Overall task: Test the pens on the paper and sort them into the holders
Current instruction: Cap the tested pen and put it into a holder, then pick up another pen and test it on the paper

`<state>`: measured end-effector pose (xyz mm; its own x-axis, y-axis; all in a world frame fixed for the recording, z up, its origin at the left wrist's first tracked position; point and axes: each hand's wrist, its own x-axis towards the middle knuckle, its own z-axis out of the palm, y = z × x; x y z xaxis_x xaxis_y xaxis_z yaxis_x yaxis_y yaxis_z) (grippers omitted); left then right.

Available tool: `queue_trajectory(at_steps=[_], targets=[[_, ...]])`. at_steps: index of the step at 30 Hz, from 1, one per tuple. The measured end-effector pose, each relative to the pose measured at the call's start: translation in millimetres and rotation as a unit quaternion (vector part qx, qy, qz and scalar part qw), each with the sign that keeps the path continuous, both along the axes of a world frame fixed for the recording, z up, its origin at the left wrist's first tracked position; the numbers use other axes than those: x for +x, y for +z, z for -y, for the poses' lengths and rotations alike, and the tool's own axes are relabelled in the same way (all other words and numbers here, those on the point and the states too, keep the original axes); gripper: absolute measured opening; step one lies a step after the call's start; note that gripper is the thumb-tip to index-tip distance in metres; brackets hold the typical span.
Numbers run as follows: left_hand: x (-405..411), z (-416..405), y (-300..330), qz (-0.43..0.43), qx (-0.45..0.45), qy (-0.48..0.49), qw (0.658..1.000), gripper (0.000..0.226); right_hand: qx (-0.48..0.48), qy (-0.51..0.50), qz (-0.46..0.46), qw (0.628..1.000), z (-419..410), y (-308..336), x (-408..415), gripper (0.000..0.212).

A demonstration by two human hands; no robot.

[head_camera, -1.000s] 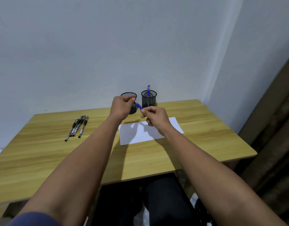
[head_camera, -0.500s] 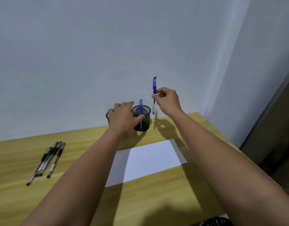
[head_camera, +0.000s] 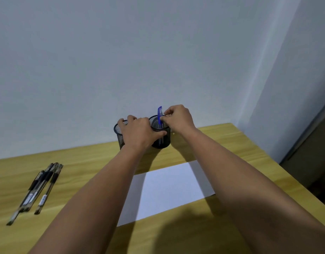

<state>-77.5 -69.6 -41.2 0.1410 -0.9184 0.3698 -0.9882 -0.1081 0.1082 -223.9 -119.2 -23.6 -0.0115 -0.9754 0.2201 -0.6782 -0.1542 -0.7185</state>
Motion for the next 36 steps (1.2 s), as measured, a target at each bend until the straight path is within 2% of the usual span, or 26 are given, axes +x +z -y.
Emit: queue_trajectory(at_steps=[3, 9, 16, 22, 26, 29, 31, 36], targets=[[1.2, -0.5, -1.1, 0.003, -0.002, -0.004, 1.000, 0.072, -0.005, -0.014, 0.000, 1.000, -5.5, 0.1, 1.6, 0.037], [11.9, -21.6, 9.0, 0.002, 0.005, -0.014, 1.000, 0.082, -0.060, -0.011, 0.027, 0.998, -32.5, 22.6, -0.2, 0.025], [80.7, -90.4, 28.4, -0.041, -0.044, 0.002, 0.998, 0.071, -0.074, 0.046, 0.054, 0.995, -90.2, 44.2, 50.9, 0.016], [171.5, -139.7, 11.8, -0.071, 0.039, 0.033, 0.996, 0.038, -0.014, 0.155, 0.012, 0.988, -132.7, 22.5, 122.1, 0.012], [225.7, -160.0, -8.3, -0.049, 0.097, 0.047, 0.993, 0.039, 0.028, 0.212, -0.030, 0.976, -144.4, -5.4, 167.0, 0.012], [251.5, -166.9, -27.4, -0.016, 0.139, 0.018, 0.990, 0.042, 0.060, 0.241, -0.043, 0.968, -150.7, -29.2, 193.1, 0.012], [260.4, -168.1, -37.4, -0.003, 0.161, -0.004, 0.987, 0.036, 0.080, 0.258, -0.048, 0.961, -152.5, -42.6, 204.8, 0.013], [263.0, -162.6, -44.3, 0.002, 0.127, -0.040, 0.991, 0.027, 0.102, 0.258, -0.061, 0.959, -156.7, -63.3, 223.4, 0.021]])
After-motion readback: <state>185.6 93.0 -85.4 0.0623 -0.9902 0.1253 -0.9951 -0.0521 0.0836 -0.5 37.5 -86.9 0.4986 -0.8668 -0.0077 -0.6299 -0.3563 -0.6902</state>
